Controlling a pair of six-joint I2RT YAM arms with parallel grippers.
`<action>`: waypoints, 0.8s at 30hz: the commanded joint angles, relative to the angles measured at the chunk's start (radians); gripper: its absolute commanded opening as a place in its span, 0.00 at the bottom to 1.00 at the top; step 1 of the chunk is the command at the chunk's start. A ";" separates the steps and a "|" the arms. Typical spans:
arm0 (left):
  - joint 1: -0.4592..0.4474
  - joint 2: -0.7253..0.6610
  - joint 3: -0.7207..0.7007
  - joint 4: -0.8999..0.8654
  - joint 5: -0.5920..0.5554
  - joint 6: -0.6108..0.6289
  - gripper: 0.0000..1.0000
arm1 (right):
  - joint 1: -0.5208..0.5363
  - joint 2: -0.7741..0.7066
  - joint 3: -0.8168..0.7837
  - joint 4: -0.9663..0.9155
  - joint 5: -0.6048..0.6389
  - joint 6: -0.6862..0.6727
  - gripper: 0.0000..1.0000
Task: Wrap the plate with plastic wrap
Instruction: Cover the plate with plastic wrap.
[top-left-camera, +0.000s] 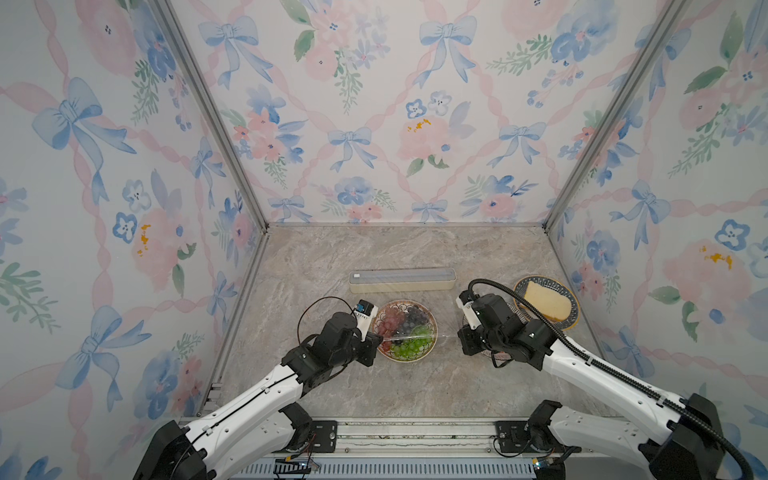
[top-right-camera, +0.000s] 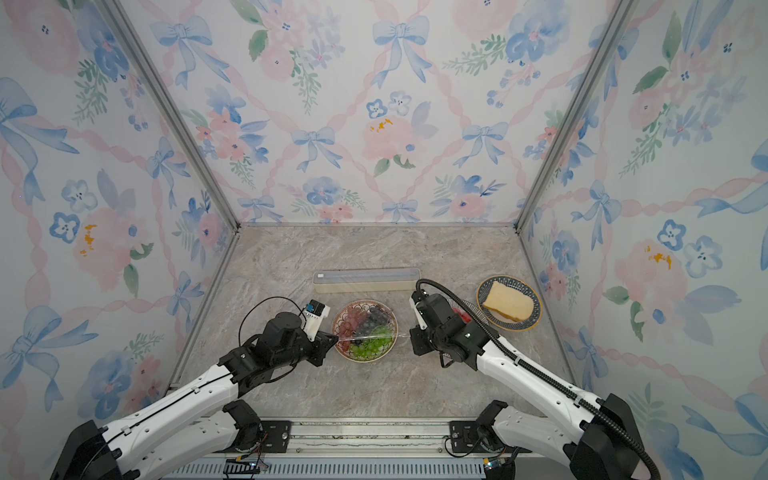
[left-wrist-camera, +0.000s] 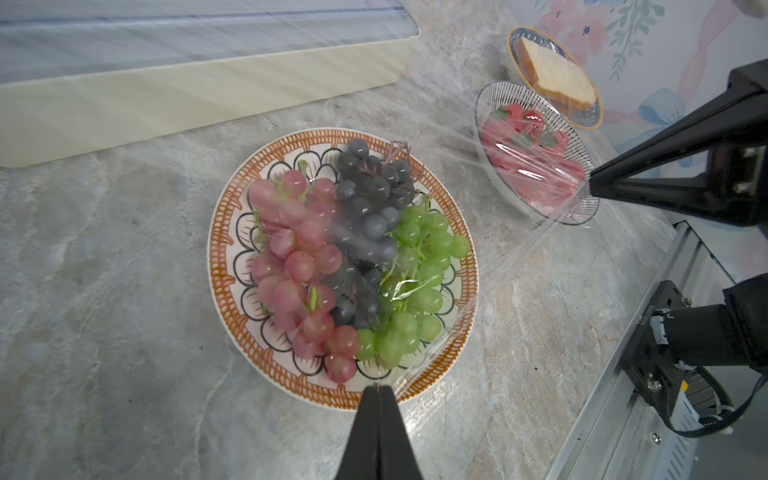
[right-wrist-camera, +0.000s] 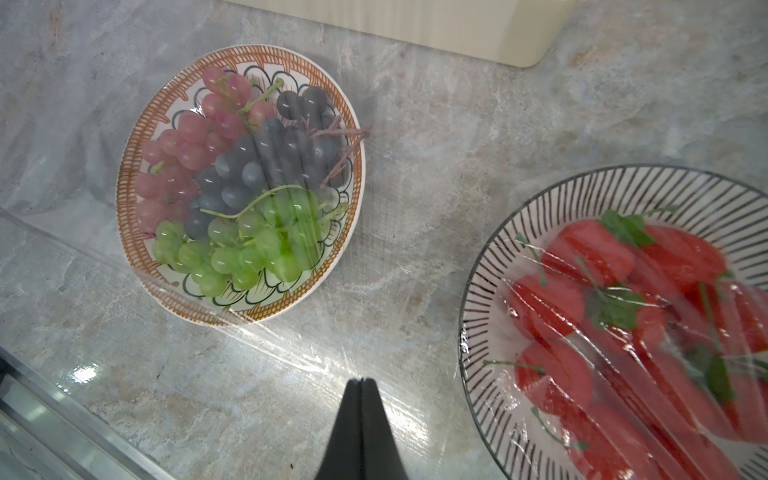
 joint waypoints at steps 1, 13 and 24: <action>-0.003 -0.011 0.005 -0.003 -0.029 -0.021 0.00 | 0.030 0.006 0.008 -0.024 0.023 0.045 0.00; -0.003 -0.142 -0.024 -0.063 0.006 -0.097 0.00 | 0.115 -0.041 -0.021 -0.153 0.027 0.183 0.00; -0.116 -0.204 -0.069 -0.130 -0.094 -0.326 0.00 | 0.156 0.015 -0.048 -0.142 -0.036 0.238 0.00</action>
